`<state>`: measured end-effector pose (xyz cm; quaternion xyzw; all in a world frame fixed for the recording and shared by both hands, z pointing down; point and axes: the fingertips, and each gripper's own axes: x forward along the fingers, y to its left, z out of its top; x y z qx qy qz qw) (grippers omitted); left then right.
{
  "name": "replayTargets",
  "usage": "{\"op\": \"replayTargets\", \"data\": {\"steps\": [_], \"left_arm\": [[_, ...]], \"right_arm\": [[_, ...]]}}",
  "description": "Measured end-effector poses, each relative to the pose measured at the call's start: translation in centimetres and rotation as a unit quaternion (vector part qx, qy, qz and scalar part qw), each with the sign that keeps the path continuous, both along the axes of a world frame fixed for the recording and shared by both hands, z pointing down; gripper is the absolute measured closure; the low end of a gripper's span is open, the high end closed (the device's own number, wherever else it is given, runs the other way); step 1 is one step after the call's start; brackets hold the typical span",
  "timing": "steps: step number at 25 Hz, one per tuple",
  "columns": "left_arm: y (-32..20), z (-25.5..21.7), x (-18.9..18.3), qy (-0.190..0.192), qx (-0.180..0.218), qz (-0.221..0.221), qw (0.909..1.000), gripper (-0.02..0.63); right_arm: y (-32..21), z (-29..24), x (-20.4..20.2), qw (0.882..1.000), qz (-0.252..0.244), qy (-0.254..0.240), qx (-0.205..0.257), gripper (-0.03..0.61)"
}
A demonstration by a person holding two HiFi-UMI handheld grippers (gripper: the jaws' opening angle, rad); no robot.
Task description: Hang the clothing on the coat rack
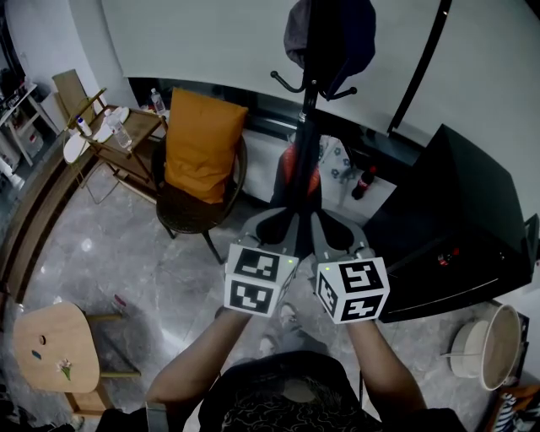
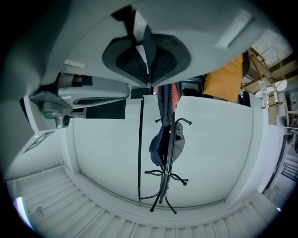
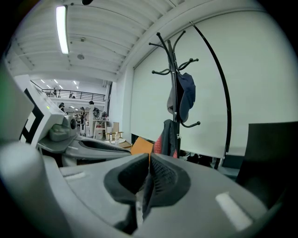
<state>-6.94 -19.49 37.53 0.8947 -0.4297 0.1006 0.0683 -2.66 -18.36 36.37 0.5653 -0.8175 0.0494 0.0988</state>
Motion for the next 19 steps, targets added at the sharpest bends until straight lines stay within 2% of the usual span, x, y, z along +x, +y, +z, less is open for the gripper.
{"op": "replayTargets", "data": {"steps": [19], "left_arm": [[0.94, 0.35, -0.83, -0.001, -0.007, 0.001, 1.0, 0.584]], "right_arm": [[0.74, -0.49, -0.52, 1.0, -0.006, 0.009, 0.003, 0.569]]}}
